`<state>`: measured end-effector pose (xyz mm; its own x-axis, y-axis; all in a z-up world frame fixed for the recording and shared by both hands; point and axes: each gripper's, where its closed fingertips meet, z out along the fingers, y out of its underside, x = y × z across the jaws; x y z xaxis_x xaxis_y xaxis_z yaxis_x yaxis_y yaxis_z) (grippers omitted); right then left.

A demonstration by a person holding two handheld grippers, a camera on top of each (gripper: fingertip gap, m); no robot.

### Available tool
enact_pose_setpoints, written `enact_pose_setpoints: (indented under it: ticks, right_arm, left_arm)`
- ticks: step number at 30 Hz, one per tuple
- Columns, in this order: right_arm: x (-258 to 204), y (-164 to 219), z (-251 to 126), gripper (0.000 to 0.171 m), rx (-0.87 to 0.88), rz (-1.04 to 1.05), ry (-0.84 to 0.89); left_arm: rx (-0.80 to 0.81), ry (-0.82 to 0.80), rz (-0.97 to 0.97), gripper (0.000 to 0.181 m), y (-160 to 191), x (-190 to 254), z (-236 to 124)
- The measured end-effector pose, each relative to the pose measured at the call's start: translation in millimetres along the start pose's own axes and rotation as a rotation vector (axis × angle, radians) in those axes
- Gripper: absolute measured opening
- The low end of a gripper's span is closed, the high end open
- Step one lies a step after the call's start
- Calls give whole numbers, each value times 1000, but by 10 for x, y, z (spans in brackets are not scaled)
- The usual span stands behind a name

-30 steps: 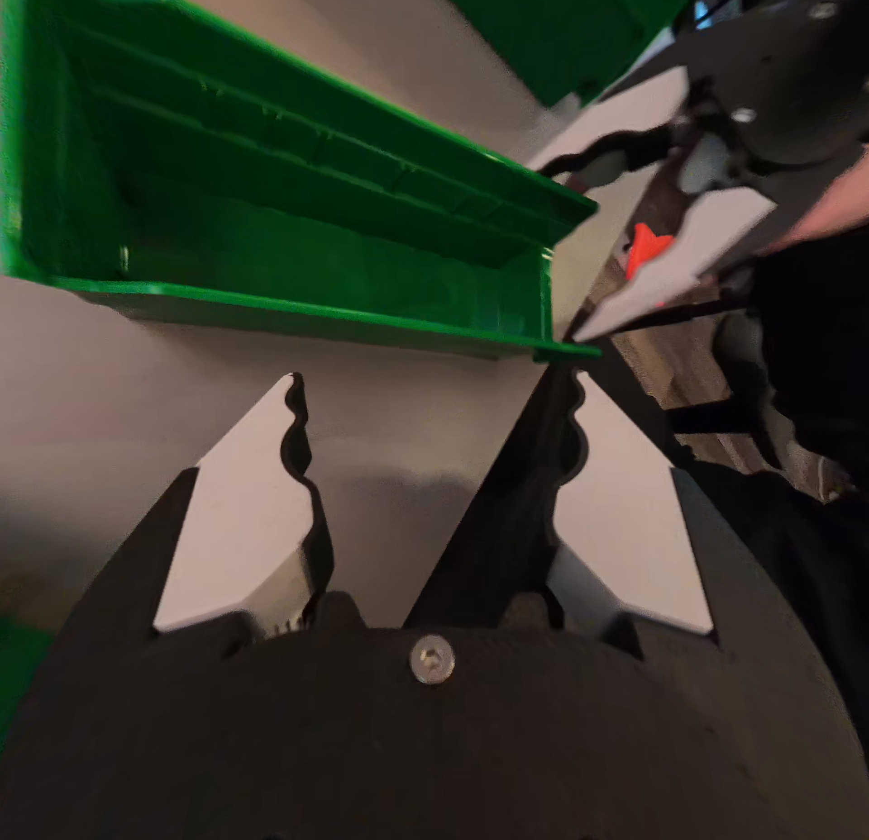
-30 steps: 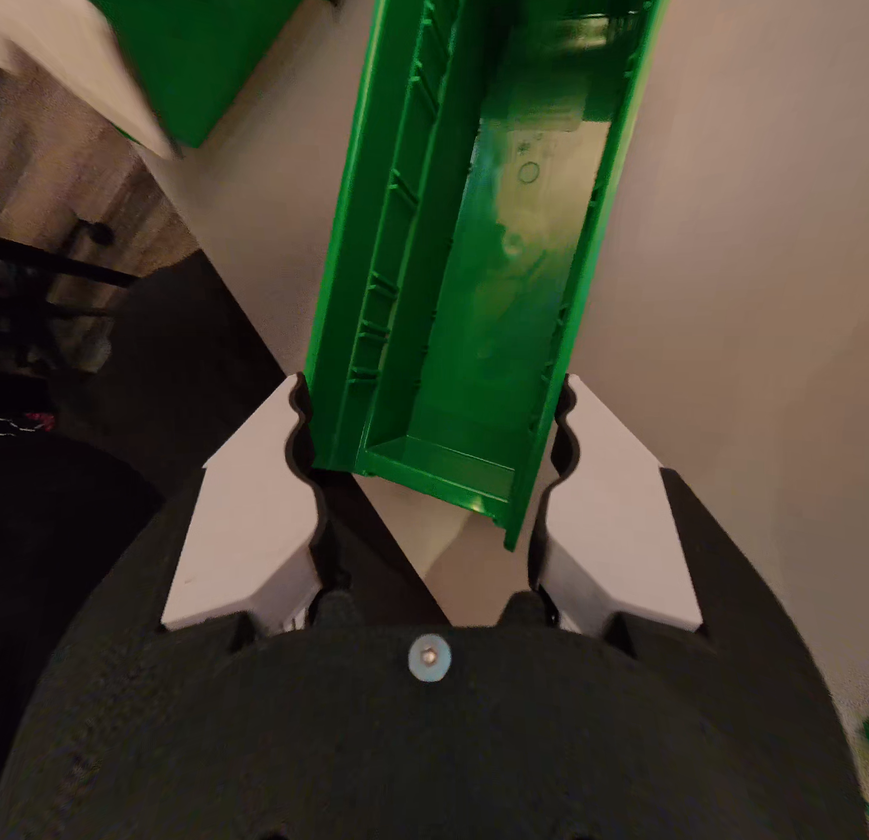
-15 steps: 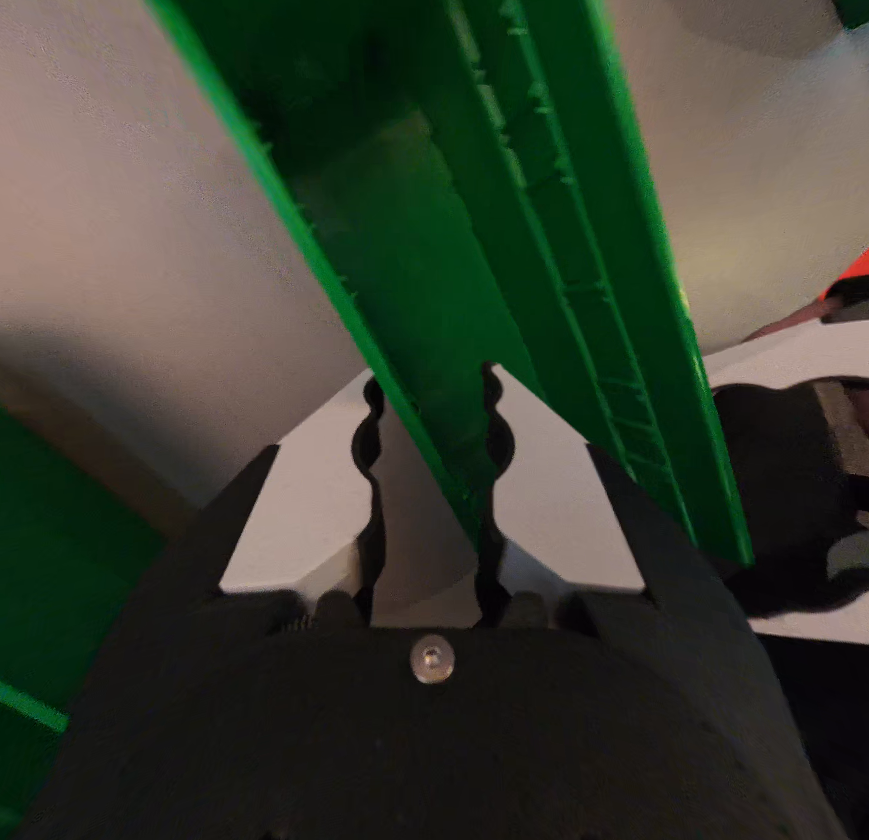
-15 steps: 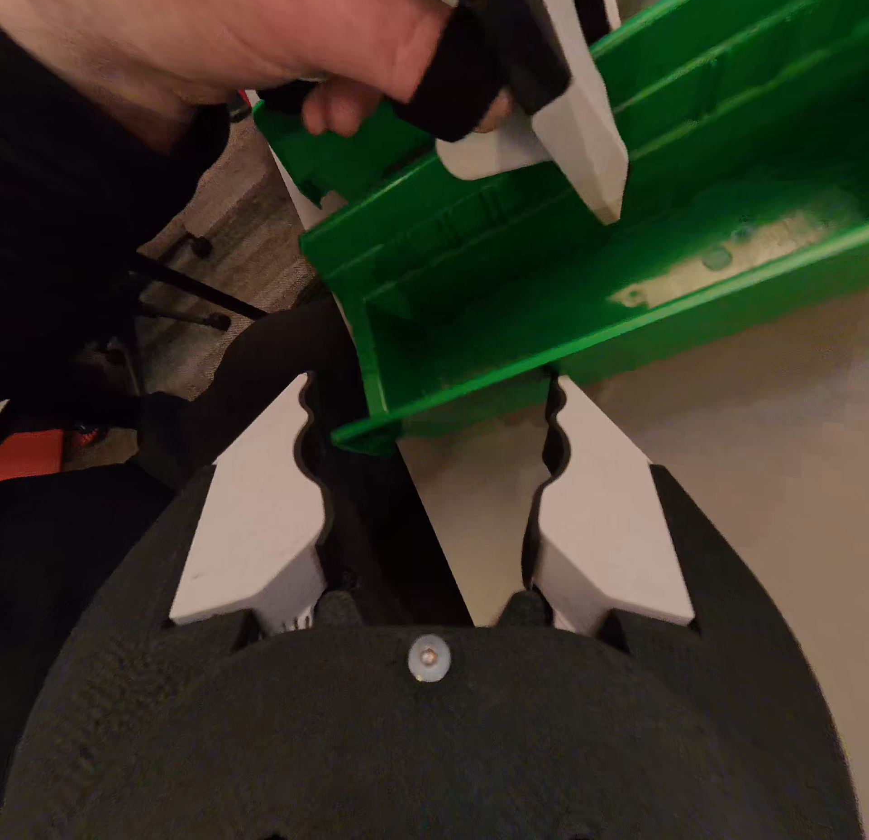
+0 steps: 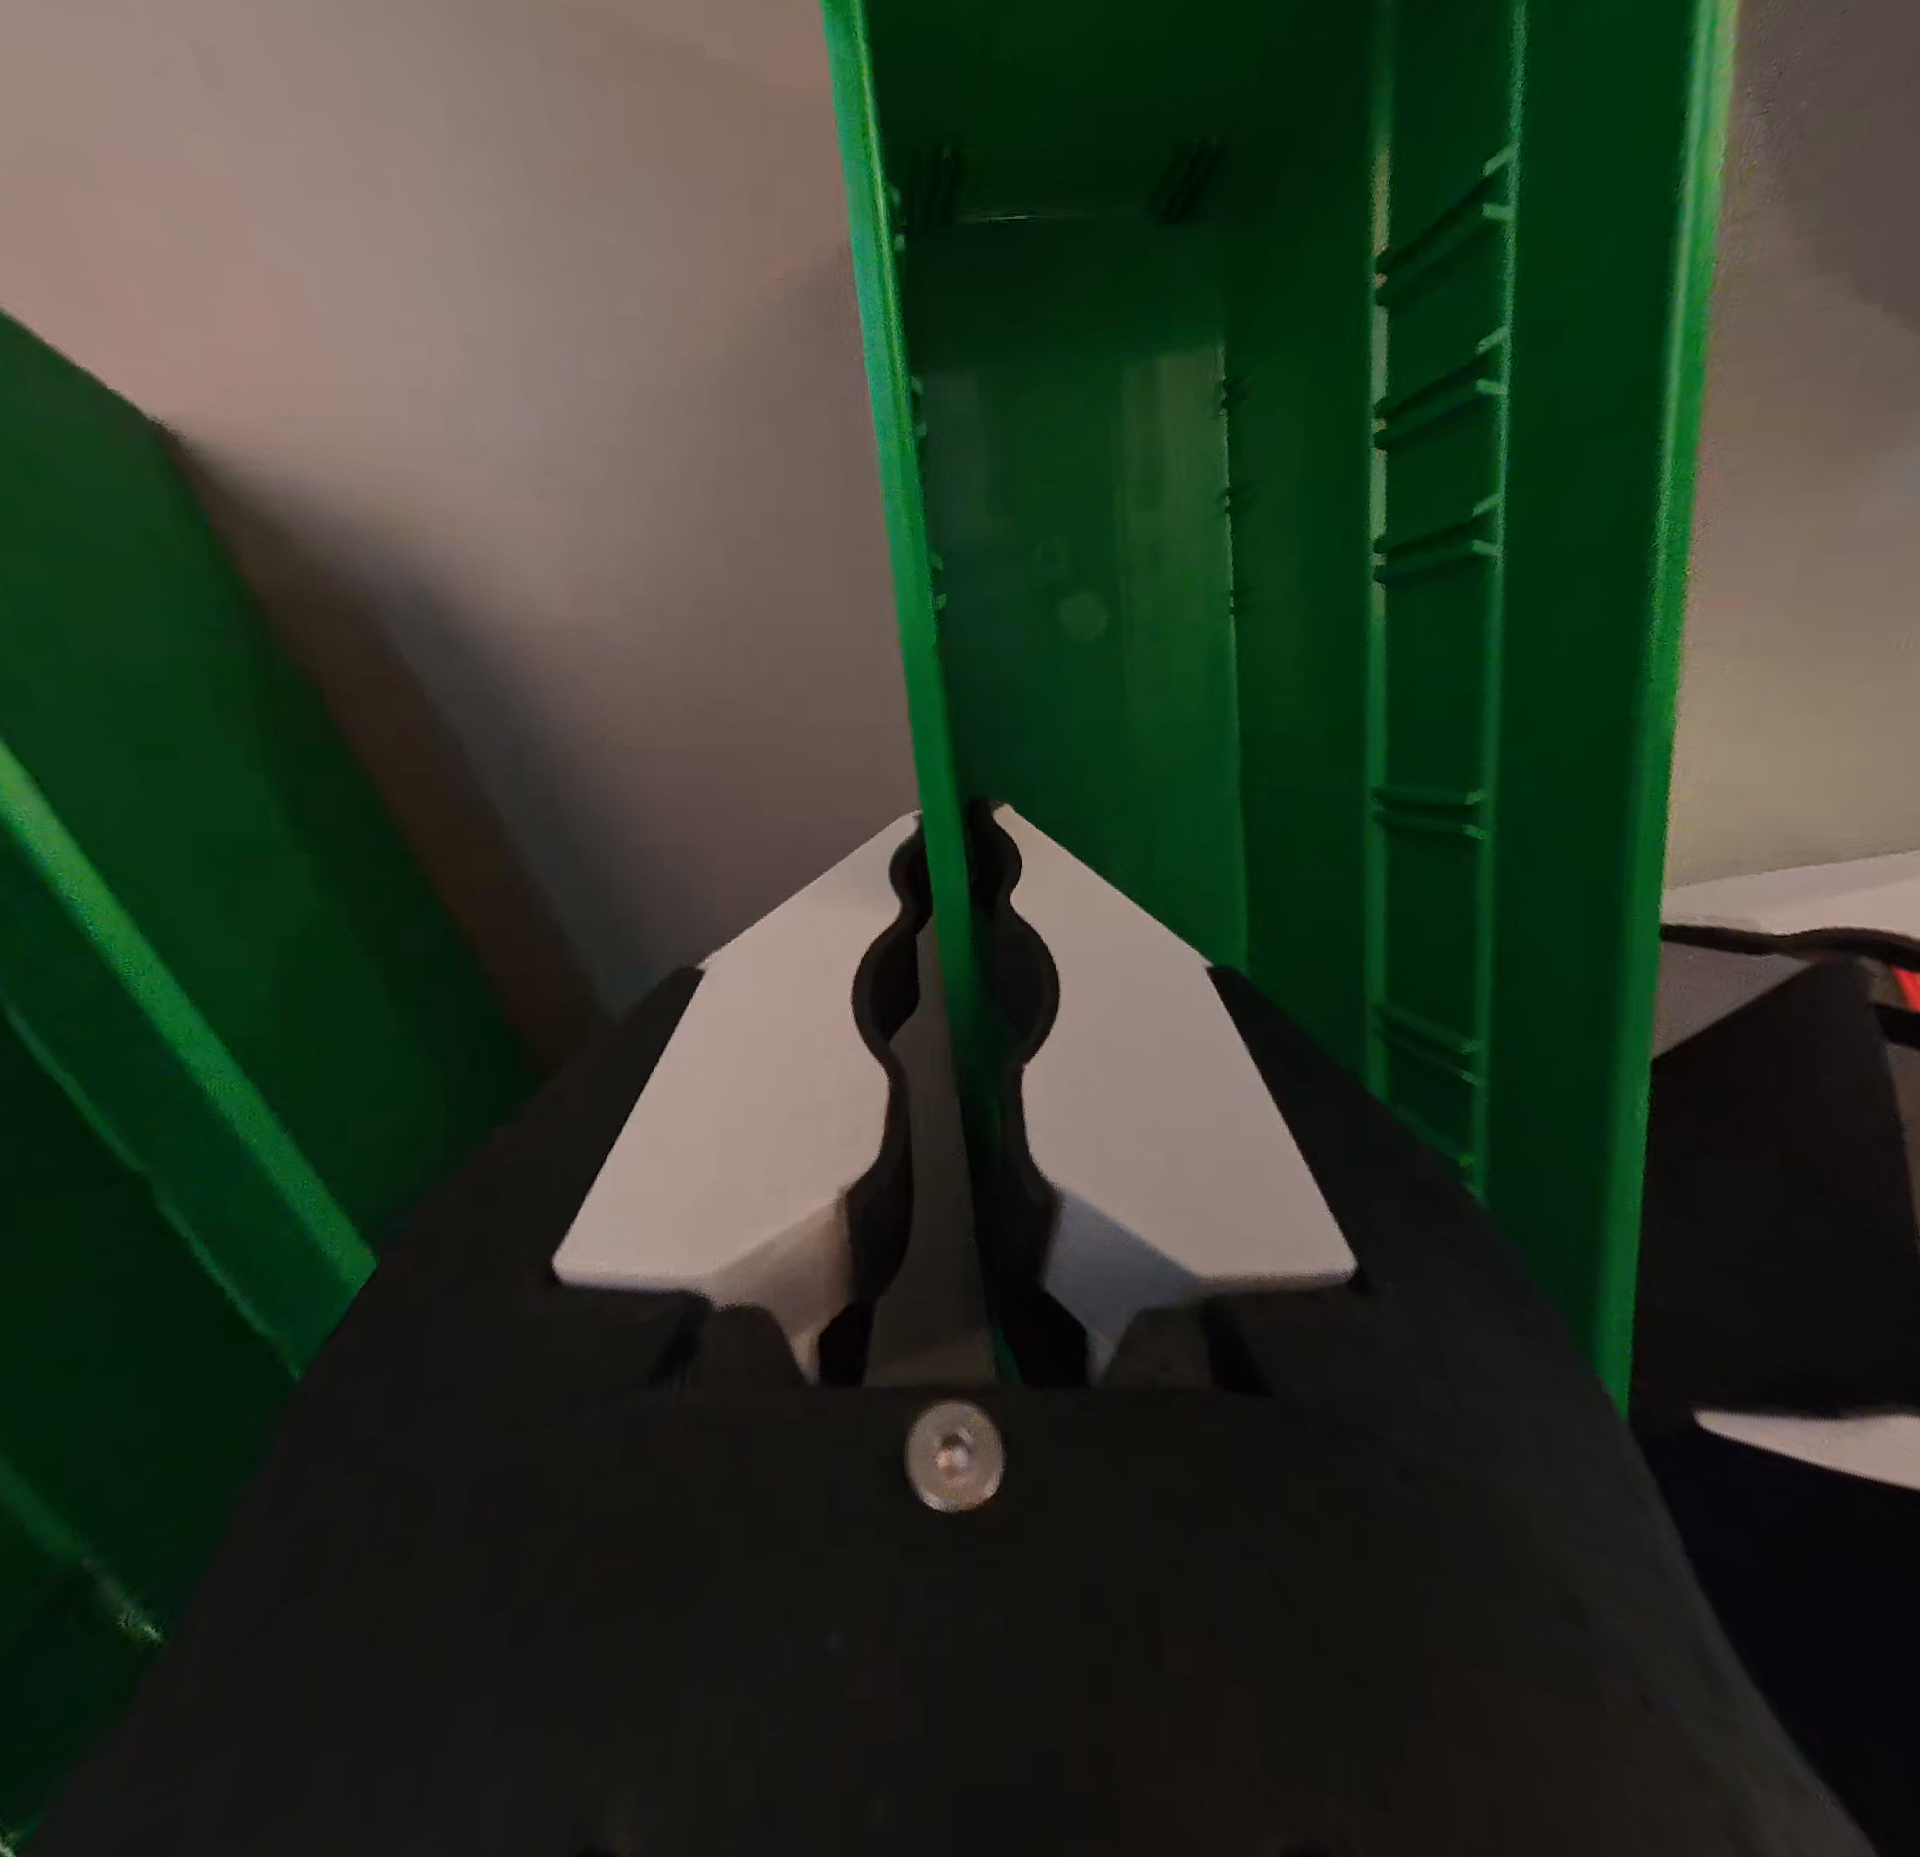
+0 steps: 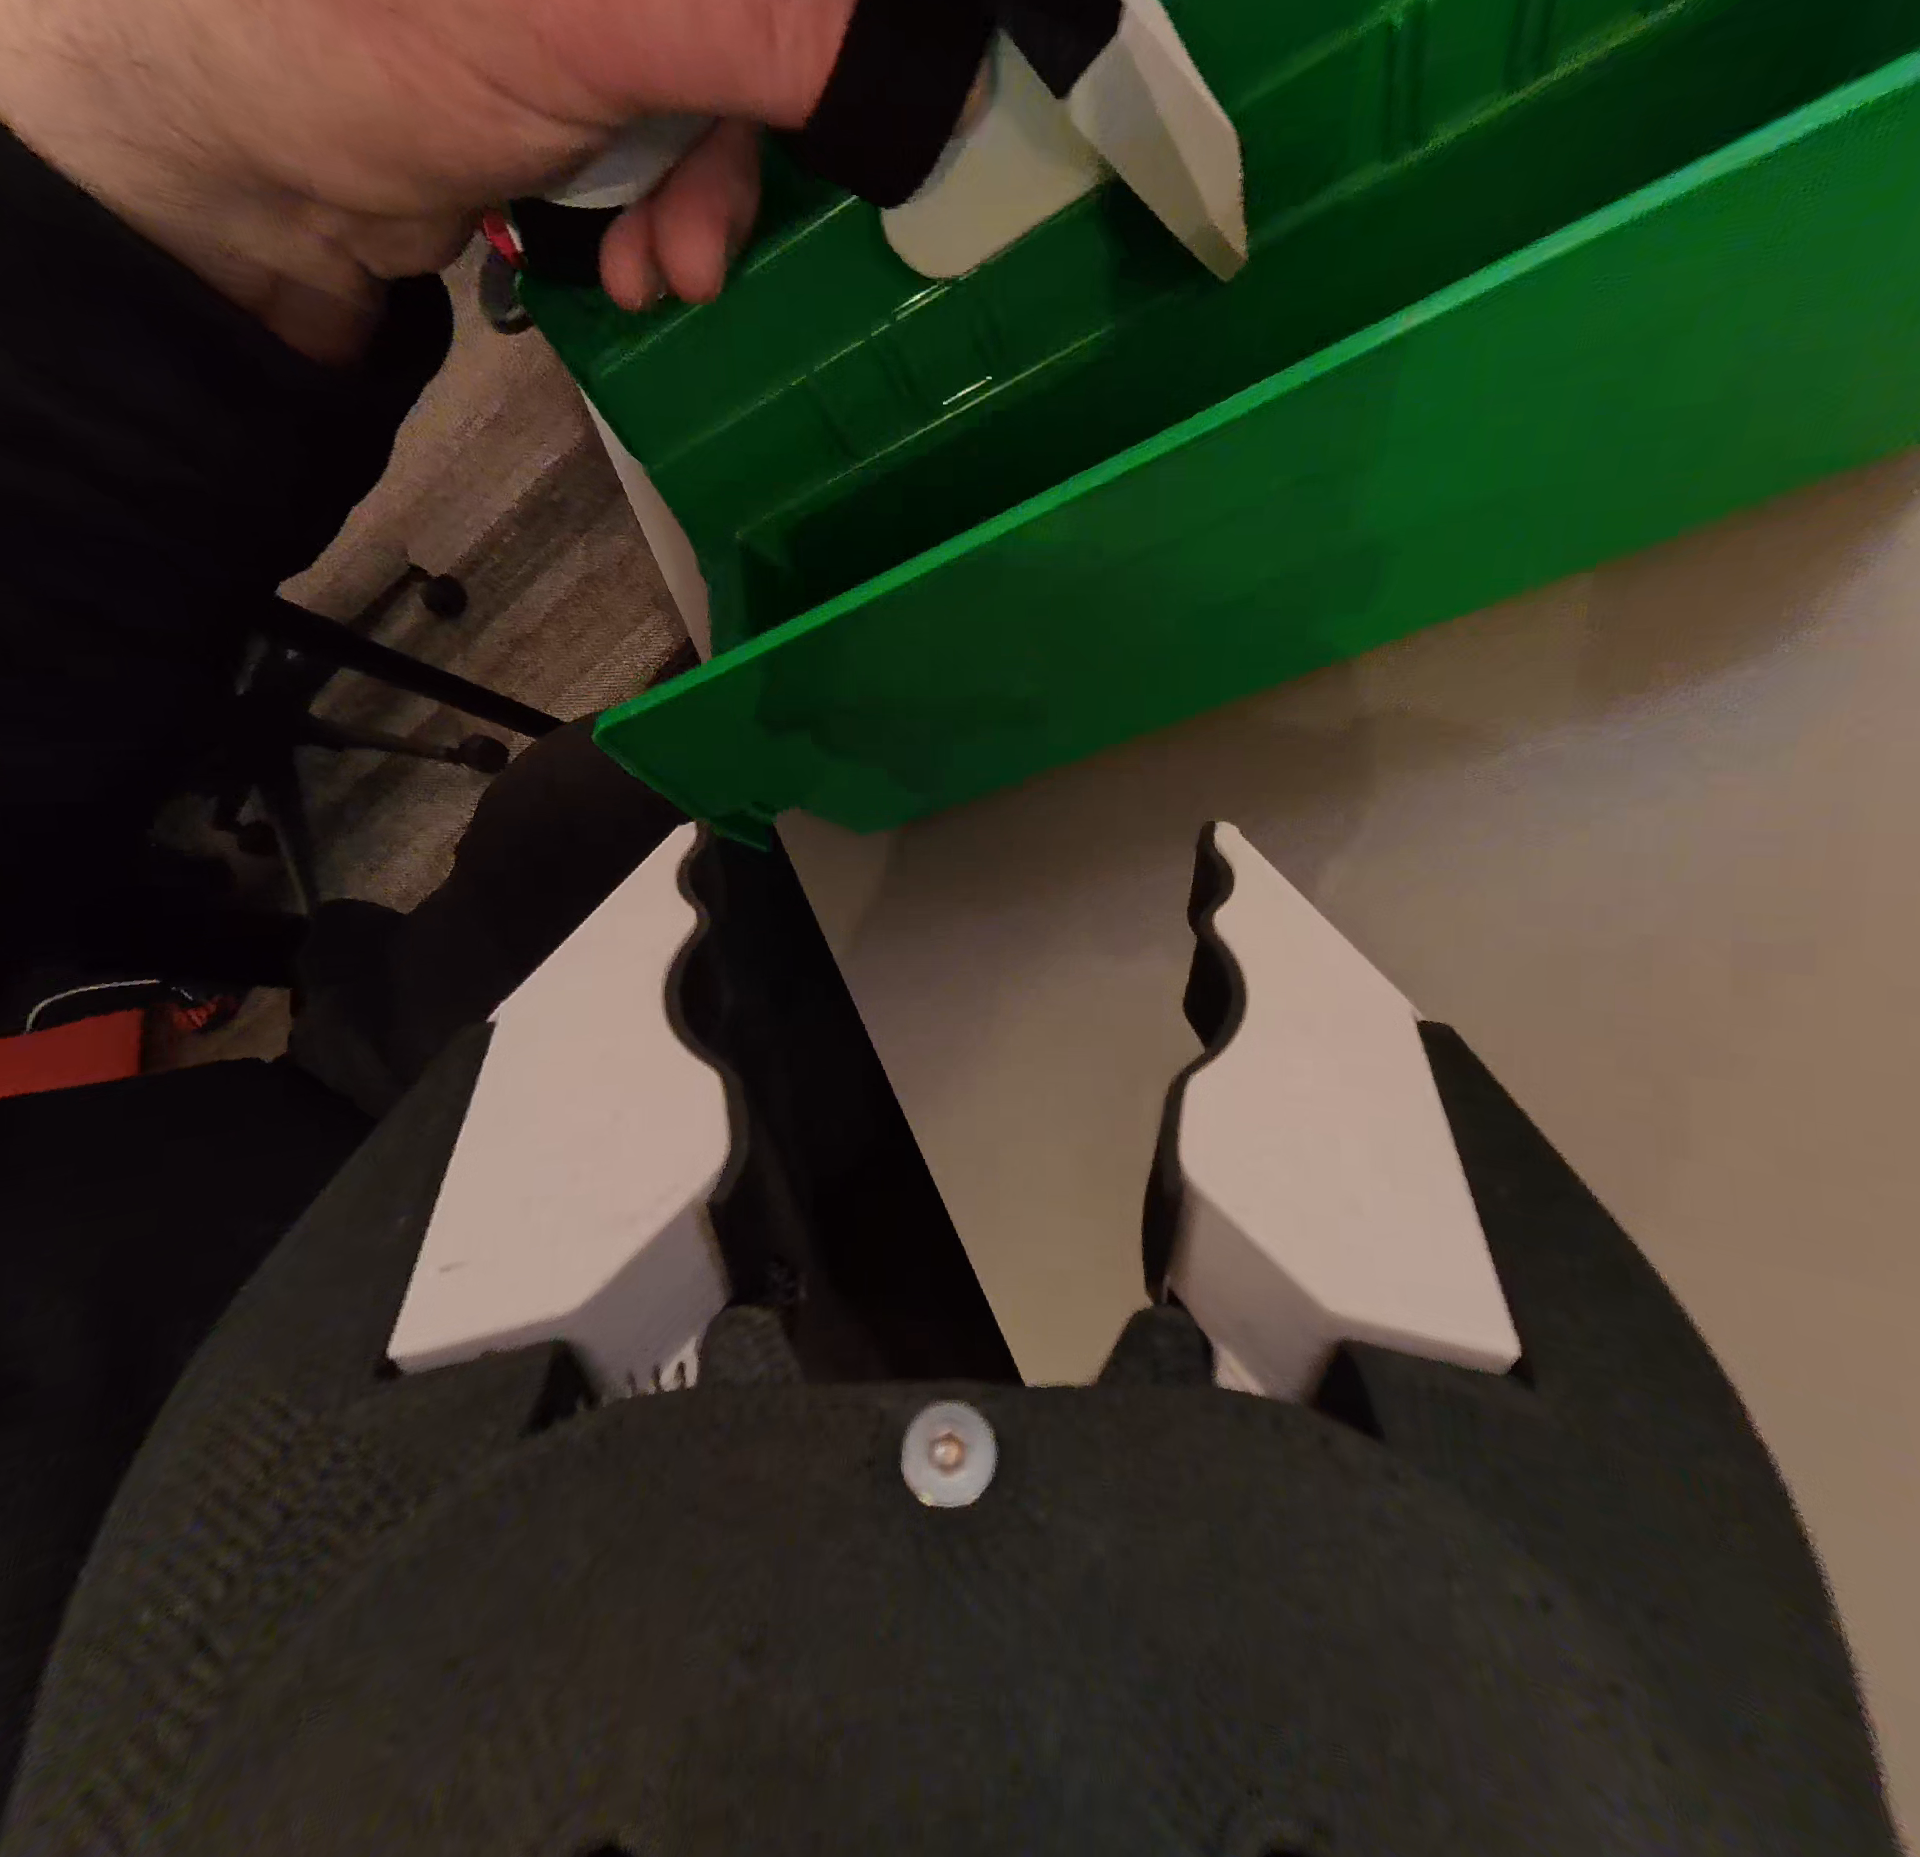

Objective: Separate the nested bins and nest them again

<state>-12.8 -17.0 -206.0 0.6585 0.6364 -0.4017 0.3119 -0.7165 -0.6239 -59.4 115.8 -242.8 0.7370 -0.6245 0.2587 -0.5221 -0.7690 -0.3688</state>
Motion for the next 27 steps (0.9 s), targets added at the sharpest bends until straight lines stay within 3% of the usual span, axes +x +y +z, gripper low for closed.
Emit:
enact_pose_setpoints:
  ticks: [5,10,12,17,23,27]
  right_arm:
    - [79,-15,-96,90,19,3,17]
    - [287,-92,-365,93,56,-8,95]
    - [419,-115,-552,94,74,-10,148]
    - [1222,-140,-1495,101,92,-23,505]
    - [2194,-68,-2848,105,32,68,884]
    - [2631,169,-3002,115,-84,192,868]
  left_arm:
    - [29,-93,-73,7,72,-175,-100]
    - [120,-56,-132,14,-6,-154,-182]
    - [140,15,-163,26,-27,-76,-203]
    - [203,147,-187,64,-147,70,-309]
    - [255,184,-121,69,-268,182,-471]
    - [263,213,-109,72,-280,209,-491]
